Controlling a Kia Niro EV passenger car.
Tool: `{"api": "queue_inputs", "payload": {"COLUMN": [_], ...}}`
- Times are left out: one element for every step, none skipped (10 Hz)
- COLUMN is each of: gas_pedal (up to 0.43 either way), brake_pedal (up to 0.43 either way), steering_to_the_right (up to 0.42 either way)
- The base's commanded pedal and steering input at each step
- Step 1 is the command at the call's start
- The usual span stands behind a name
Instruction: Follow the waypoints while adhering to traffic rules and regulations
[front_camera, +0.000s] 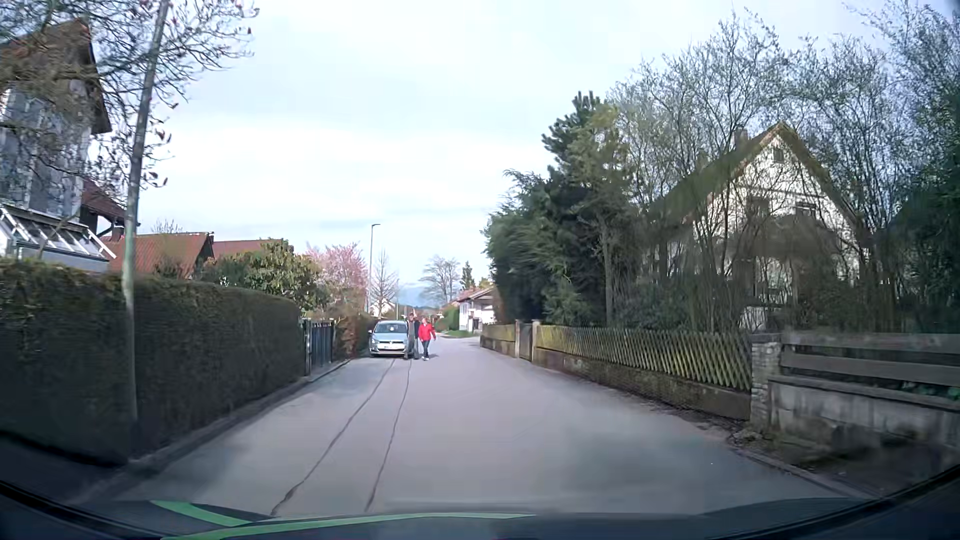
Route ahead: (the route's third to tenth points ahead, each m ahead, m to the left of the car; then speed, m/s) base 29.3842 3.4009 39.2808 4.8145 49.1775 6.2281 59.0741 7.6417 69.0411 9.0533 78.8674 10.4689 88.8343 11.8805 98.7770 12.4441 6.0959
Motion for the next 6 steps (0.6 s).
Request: {"api": "queue_inputs", "payload": {"gas_pedal": [0.047,0.059,0.059,0.059,0.059,0.059], "brake_pedal": [0.0,0.0,0.0,0.0,0.0,0.0], "steering_to_the_right": [0.019,0.014,0.01,0.005,0.003,0.0]}}
